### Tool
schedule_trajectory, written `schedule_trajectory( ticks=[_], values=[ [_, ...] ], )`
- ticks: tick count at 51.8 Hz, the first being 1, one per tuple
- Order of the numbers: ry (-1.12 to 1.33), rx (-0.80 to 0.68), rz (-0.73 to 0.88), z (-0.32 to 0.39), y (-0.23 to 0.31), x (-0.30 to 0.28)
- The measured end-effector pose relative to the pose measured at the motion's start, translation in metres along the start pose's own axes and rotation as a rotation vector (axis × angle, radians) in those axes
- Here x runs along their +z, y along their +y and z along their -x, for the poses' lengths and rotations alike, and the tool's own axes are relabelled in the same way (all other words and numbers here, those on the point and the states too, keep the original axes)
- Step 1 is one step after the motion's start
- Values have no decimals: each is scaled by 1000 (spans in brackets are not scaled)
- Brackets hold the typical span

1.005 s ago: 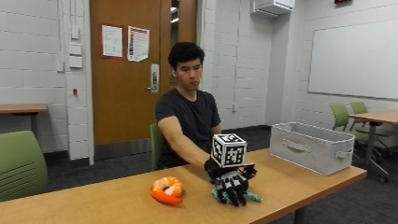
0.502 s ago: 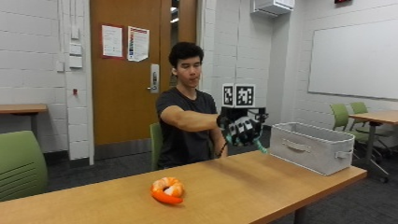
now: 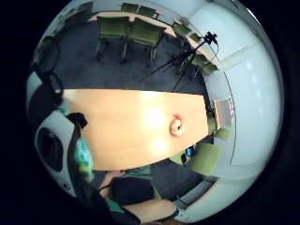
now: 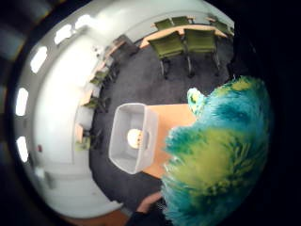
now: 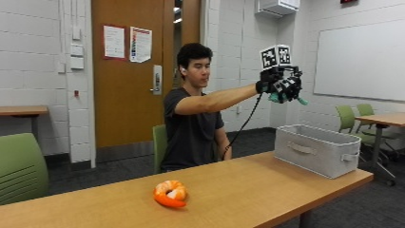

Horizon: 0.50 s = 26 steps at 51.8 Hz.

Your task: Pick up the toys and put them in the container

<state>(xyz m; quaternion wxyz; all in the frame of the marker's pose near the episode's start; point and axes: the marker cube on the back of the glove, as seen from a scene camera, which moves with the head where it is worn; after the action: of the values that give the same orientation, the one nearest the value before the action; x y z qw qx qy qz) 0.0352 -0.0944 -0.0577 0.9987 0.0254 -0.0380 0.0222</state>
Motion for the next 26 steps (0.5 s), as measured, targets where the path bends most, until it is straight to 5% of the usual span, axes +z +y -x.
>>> schedule_trajectory(
  ticks=[16,21,26],
  values=[
    [-73,-209,-14,182,28,-14],
    [-139,-507,-24,233,53,-9],
    [-136,-596,-27,253,55,4]
  ],
)
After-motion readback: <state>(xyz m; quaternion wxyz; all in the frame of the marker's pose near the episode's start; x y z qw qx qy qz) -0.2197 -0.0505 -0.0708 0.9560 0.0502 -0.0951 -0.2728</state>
